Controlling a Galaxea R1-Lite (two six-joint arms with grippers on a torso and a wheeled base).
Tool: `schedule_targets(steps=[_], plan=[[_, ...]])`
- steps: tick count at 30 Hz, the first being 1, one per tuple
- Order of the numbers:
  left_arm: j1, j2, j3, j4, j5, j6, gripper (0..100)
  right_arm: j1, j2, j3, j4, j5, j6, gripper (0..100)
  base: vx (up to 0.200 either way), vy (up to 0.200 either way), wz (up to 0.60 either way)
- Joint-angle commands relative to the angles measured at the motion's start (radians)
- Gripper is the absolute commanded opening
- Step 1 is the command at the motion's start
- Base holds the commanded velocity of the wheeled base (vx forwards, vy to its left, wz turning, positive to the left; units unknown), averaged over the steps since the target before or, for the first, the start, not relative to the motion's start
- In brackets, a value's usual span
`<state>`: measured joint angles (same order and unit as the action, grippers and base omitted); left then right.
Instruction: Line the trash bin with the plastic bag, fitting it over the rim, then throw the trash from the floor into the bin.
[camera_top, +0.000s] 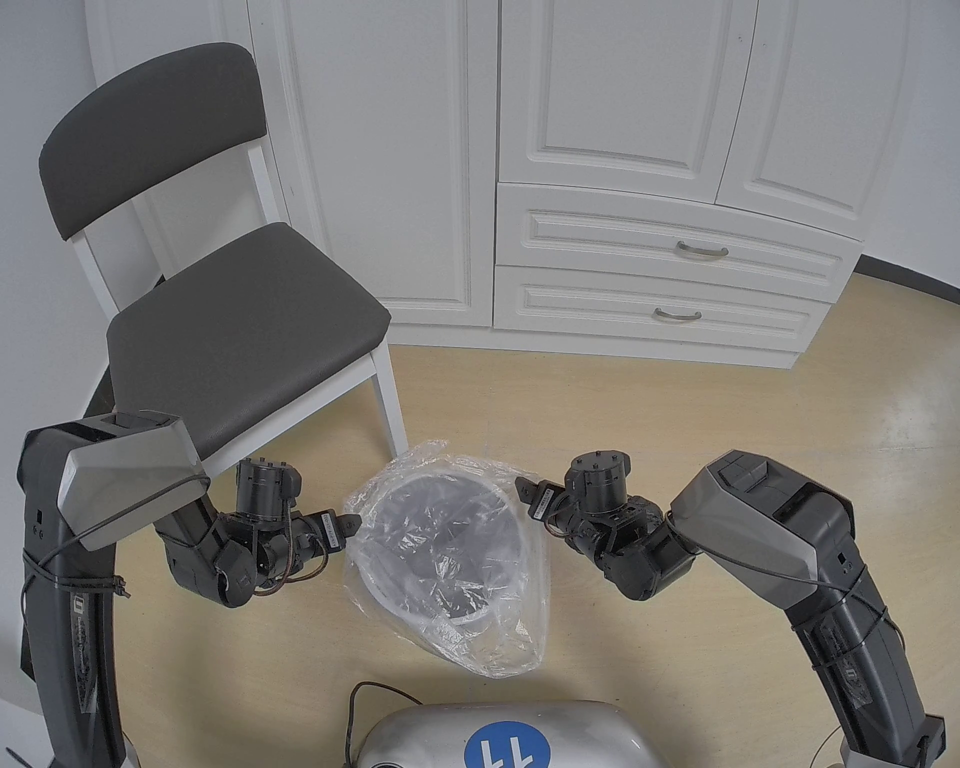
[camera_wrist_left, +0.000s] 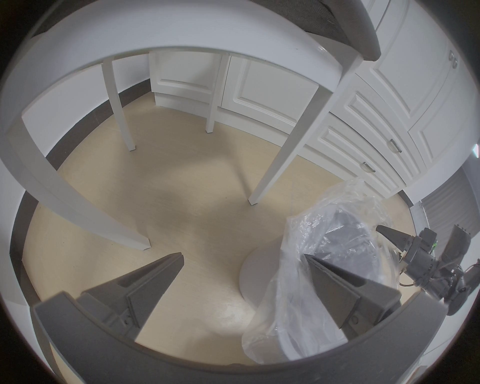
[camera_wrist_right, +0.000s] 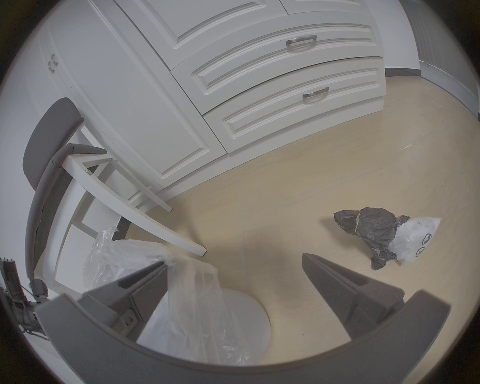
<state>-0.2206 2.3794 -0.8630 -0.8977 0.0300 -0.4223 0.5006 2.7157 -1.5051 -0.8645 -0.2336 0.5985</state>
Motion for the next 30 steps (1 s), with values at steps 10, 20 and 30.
schedule_targets(steps=[10, 20, 30], plan=[[0.006, 0.044, -0.051, 0.011, 0.002, 0.000, 100, -0.001, 0.036, -0.030, 0.004, -0.003, -0.002, 100, 0.000, 0.000, 0.00], [0.038, 0.044, -0.076, 0.011, 0.013, 0.002, 100, 0.001, 0.045, -0.069, 0.005, -0.024, 0.001, 100, 0.000, 0.000, 0.00], [0.043, 0.084, -0.128, 0.017, 0.014, 0.002, 100, 0.007, 0.099, -0.175, 0.016, -0.036, -0.002, 100, 0.000, 0.000, 0.00]])
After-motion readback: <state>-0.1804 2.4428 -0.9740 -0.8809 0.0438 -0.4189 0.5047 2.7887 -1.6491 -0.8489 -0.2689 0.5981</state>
